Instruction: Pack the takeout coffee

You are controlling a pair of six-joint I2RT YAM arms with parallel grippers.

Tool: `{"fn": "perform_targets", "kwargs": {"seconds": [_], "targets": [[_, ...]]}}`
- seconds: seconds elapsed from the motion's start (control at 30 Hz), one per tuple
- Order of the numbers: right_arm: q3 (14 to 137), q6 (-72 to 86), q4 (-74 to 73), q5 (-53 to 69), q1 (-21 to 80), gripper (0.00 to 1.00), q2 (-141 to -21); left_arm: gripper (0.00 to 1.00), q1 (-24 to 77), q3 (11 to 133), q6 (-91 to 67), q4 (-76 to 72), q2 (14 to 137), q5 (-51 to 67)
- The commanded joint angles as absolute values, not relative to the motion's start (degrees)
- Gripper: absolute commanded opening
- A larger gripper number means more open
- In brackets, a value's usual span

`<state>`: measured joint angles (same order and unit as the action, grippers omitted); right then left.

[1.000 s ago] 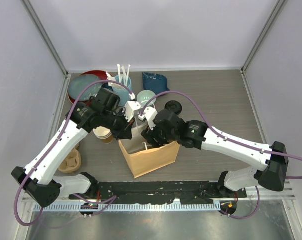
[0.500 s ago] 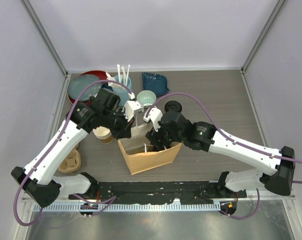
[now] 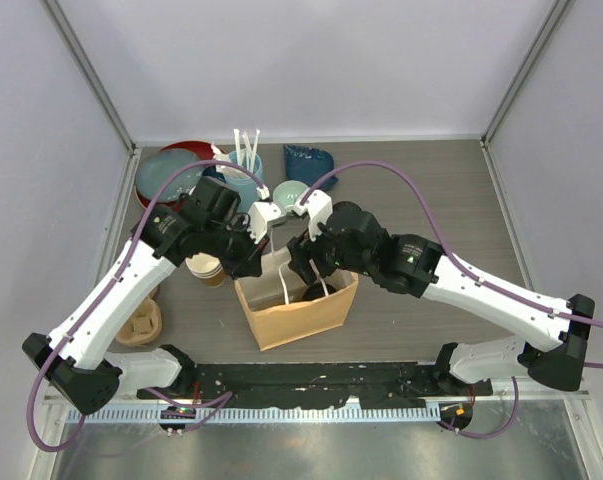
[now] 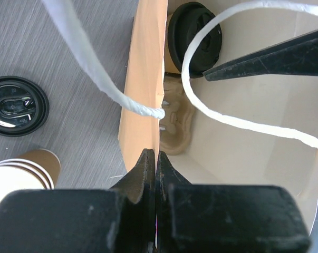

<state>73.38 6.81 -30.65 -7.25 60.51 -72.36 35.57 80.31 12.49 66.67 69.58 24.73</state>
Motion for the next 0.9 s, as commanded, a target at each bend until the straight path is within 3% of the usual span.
{"fn": "perform_targets", "kwargs": {"seconds": [0.0,0.3,0.57,0.67,0.87], "targets": [[75.5,9.1,-29.3,-8.1,60.3,0.69,-69.4,0.00,35.9,80.3,13.4,65.5,68.6,26.9],[79.0,9.6,-29.6,-5.7,60.4,0.69,-63.4,0.00,35.9,80.4,13.8,66.2,68.6,26.4],[82.6,10.3,-33.4,-24.2,59.9,0.67,-59.9,0.00,35.9,80.2,13.6,68.5,67.3,25.3],[84.9,10.7,-37.3,-29.0,56.1,0.63,-62.2,0.00,35.8,79.5,13.4,68.9,66.5,24.6],[83.1,10.5,-36.4,-8.0,31.0,0.55,-69.6,0.00,34.5,77.8,13.8,69.2,64.2,24.3]]}}
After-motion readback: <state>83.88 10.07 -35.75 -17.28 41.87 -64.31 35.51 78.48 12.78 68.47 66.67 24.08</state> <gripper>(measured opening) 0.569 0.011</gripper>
